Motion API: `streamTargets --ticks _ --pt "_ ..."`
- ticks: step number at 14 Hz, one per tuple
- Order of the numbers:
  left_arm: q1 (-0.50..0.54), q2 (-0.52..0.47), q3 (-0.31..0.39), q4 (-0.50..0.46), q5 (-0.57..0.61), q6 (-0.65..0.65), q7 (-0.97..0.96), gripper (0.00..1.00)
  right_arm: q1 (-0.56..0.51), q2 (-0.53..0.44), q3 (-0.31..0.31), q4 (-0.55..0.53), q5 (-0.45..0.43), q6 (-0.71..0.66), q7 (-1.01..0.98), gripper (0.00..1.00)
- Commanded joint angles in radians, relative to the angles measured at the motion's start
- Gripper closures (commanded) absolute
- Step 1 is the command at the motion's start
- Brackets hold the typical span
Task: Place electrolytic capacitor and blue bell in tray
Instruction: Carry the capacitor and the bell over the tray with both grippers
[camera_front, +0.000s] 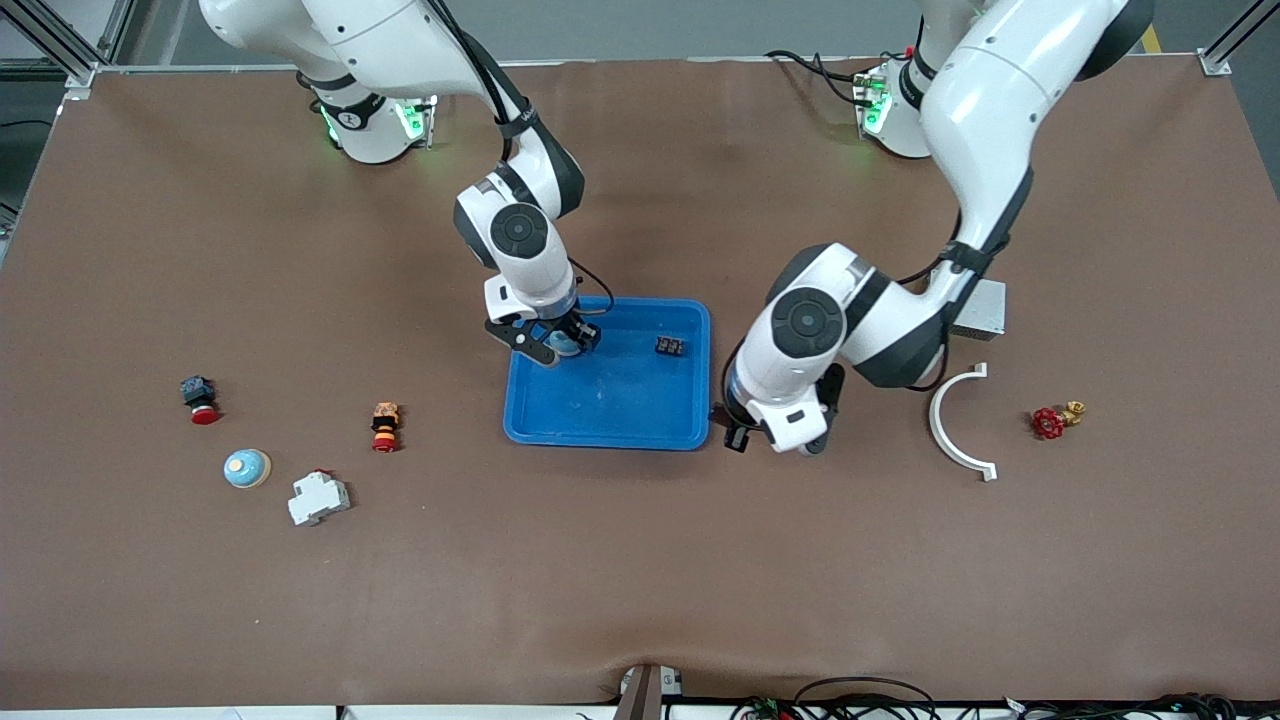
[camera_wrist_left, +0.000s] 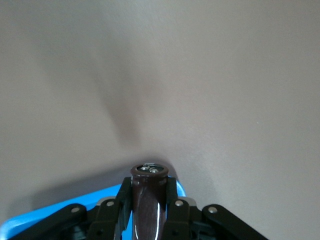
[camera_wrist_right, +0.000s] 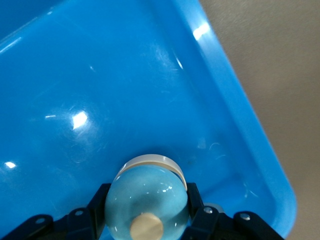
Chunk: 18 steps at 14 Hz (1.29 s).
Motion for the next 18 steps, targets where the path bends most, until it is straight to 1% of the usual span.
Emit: streamTargets --ticks 1,2,4,5,7,11,13,14,15,16,18 --pt "-0.151 0.039 0.126 0.032 -0.001 0.070 -0.081 1.00 0.028 0.026 -0.018 0.035 -0.025 -0.005 0.045 1.00" --pt "-0.178 0.052 0.140 0.032 -0.001 0.089 -0.102 1.00 0.028 0.026 -0.019 0.035 -0.026 -0.005 0.045 1.00" --pt "-0.226 0.059 0.144 0.029 0.006 0.095 -0.104 1.00 0.028 0.032 -0.019 0.036 -0.026 -0.002 0.045 1.00" --pt "-0.246 0.061 0.146 0.026 0.028 0.095 -0.096 1.00 0.028 0.037 -0.019 0.036 -0.026 0.004 0.045 1.00" --pt "-0.262 0.079 0.143 0.022 0.115 0.097 -0.076 1.00 0.028 0.046 -0.019 0.036 -0.026 0.007 0.046 1.00" --pt "-0.272 0.113 0.141 0.019 0.115 0.095 0.101 1.00 0.027 0.062 -0.019 0.050 -0.026 0.007 0.046 1.00" --pt "-0.271 0.124 0.140 0.019 0.109 0.095 0.138 1.00 0.024 0.062 -0.019 0.059 -0.028 0.006 0.064 1.00" --pt "-0.271 0.125 0.138 0.019 0.108 0.095 0.139 1.00 0.019 0.062 -0.019 0.067 -0.026 0.004 0.066 0.47" --pt "-0.271 0.128 0.135 0.017 0.106 0.092 0.135 0.96 0.023 0.062 -0.021 0.067 -0.028 0.004 0.066 0.00" --pt "-0.272 0.130 0.134 0.014 0.101 0.089 0.132 0.94 0.023 0.060 -0.021 0.067 -0.028 0.004 0.066 0.00" --pt "-0.280 0.125 0.132 -0.001 0.069 0.088 0.131 0.75 0.027 0.060 -0.028 0.068 -0.029 0.004 0.066 0.00"
